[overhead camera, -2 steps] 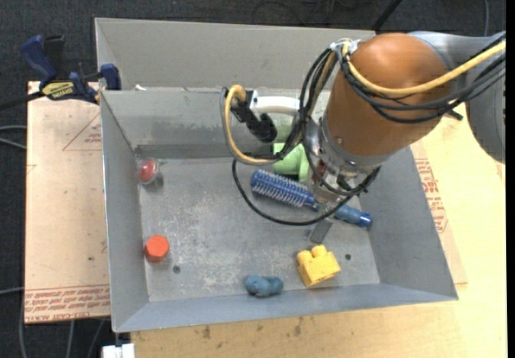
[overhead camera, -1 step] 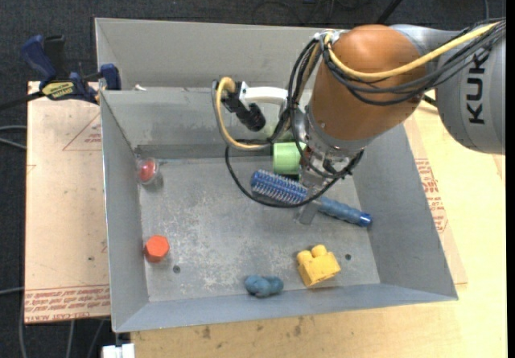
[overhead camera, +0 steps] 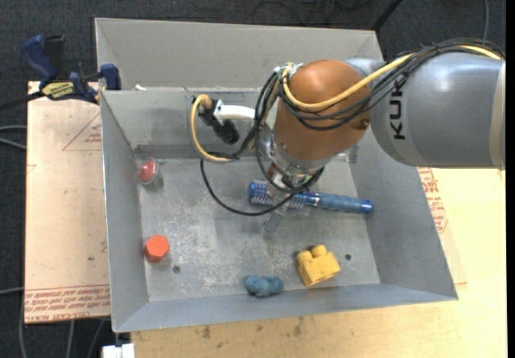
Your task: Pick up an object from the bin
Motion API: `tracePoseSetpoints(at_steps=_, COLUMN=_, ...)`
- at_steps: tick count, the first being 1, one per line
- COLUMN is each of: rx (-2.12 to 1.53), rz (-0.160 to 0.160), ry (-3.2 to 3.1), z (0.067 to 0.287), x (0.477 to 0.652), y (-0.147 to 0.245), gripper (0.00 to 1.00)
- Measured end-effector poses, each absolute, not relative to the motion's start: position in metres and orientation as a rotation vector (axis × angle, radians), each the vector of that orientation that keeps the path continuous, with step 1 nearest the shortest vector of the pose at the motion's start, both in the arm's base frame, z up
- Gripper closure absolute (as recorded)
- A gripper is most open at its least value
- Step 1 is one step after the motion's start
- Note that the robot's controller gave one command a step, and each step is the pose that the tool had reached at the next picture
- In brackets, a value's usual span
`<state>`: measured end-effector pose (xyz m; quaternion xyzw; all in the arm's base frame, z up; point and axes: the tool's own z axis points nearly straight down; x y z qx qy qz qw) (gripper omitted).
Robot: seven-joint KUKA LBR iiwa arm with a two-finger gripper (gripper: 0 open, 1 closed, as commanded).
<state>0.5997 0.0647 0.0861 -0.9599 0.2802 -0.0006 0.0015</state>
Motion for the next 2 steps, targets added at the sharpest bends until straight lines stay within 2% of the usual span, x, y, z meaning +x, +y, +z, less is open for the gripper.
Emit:
tracePoseSetpoints(at_steps=1, rx=-2.946, rz=-0.001, ry=1.077, z=0.129, x=0.597, y=0.057, gripper=0.00)
tracePoseSetpoints(at_steps=2, rx=-2.917, rz=0.005, ry=1.158, z=0.069, x=0.613, y=0.058, gripper=0.00)
